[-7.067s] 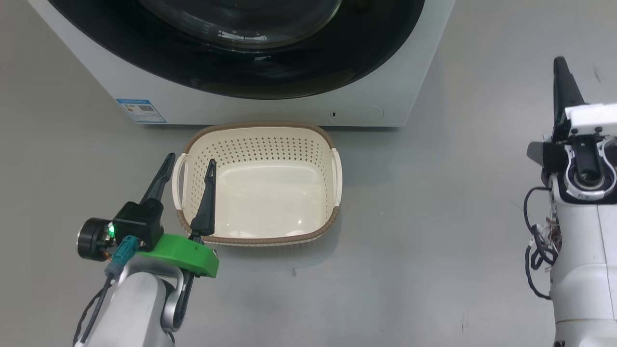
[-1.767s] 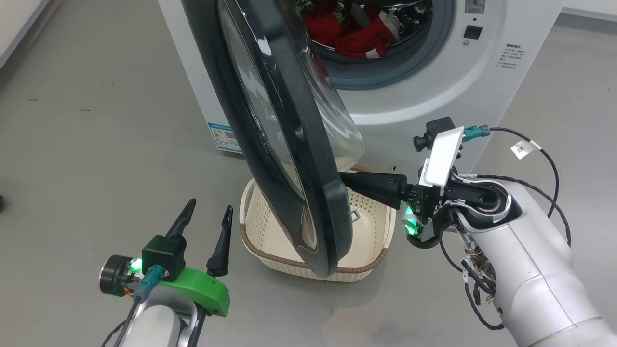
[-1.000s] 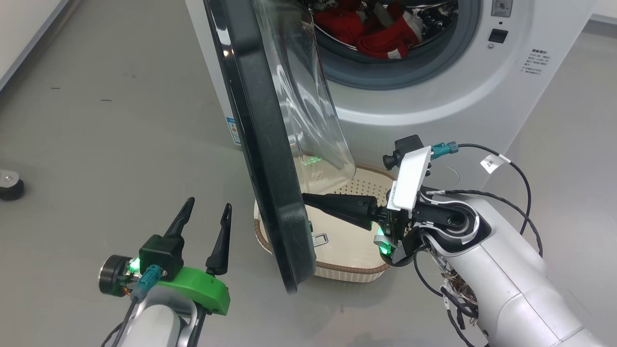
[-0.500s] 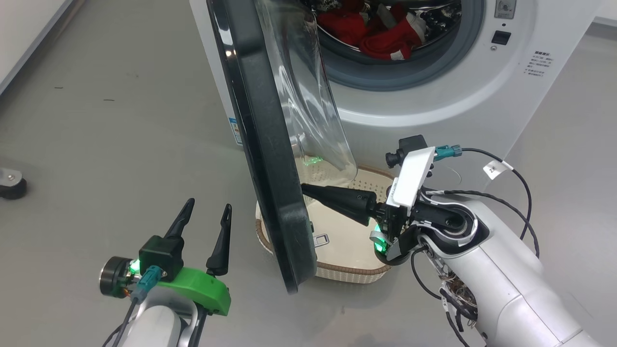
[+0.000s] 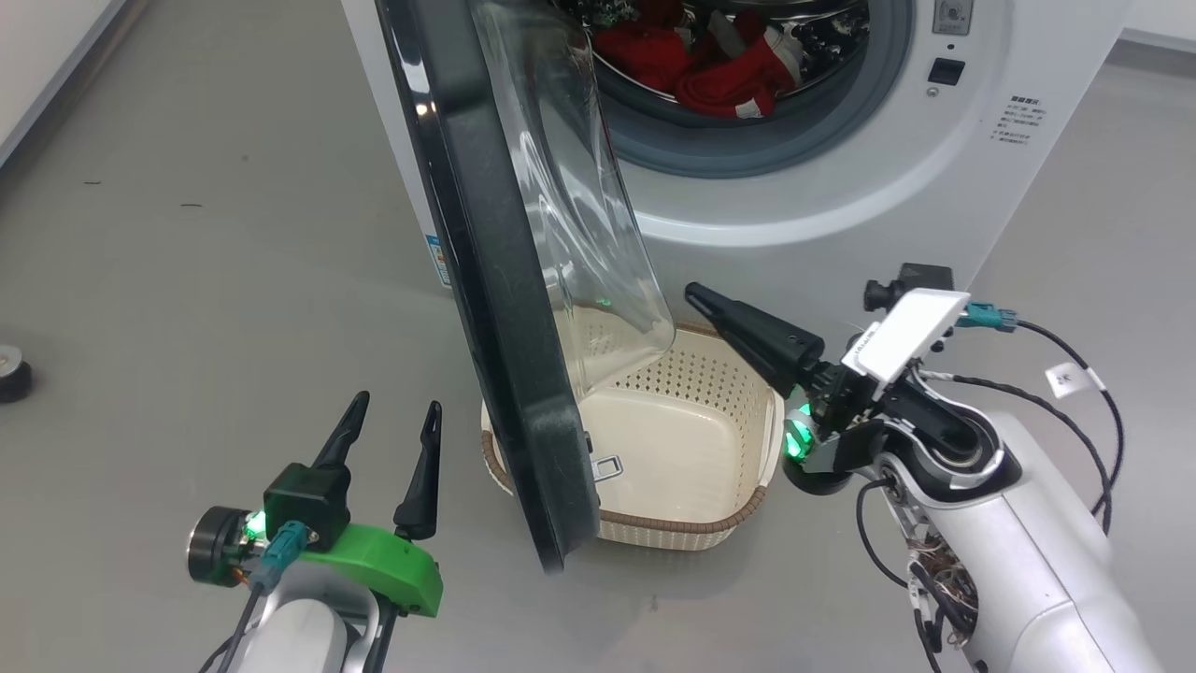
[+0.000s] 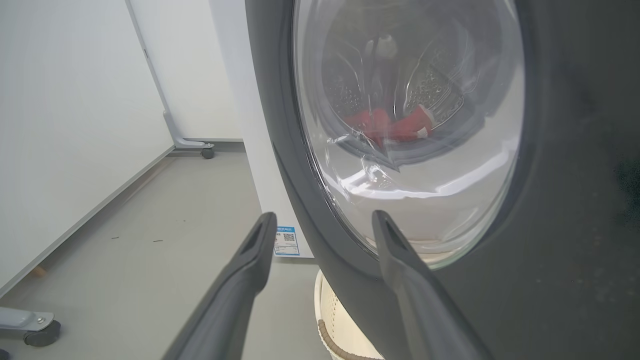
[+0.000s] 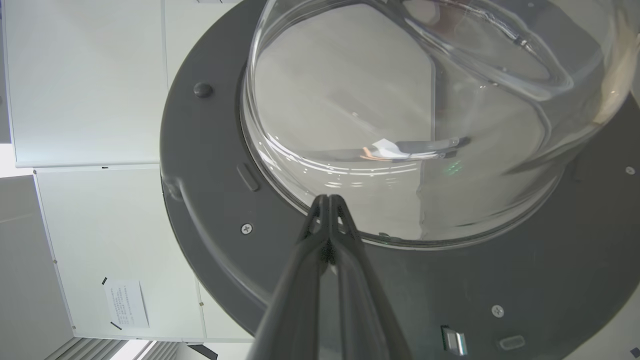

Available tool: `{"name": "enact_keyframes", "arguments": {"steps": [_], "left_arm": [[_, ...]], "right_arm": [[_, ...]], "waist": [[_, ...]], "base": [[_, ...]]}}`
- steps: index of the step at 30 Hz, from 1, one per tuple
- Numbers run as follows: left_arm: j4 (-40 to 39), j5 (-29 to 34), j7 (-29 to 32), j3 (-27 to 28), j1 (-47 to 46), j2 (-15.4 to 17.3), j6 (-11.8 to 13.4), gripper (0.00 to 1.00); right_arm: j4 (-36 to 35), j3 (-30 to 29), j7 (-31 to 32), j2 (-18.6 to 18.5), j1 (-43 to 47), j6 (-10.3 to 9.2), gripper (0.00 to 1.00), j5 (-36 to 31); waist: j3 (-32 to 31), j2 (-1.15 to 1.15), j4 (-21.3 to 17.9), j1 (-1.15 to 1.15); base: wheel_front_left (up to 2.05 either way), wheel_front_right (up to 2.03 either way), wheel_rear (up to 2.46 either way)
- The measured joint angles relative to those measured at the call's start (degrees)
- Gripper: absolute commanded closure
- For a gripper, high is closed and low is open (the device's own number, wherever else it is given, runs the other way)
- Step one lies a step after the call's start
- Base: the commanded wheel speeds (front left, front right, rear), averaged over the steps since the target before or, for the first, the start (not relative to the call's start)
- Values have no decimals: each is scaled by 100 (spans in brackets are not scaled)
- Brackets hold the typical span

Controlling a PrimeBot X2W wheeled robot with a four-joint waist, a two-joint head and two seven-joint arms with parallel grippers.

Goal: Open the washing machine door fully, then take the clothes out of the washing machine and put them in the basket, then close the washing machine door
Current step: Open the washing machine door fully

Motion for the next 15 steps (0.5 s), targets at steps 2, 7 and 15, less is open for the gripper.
{"name": "enact_keyframes", "arguments": {"steps": [2, 7, 15], "left_arm": [[-1, 0, 1, 19, 5, -1, 3, 0], [-1, 0, 1, 80, 12, 0, 48, 0], [4, 0, 1, 116, 36, 0, 56, 0]], "right_arm": [[-74, -130, -175, -64, 130, 0, 54, -113], [-254, -399, -643, -219, 483, 0, 0, -520], [-419, -650, -1660, -505, 1027, 0, 0, -1574]], "waist": [[1, 0, -22, 0], [-14, 0, -101, 0], [-11, 0, -179, 0]], "base": [[0, 0, 0], [0, 0, 0], [0, 0, 0]]}}
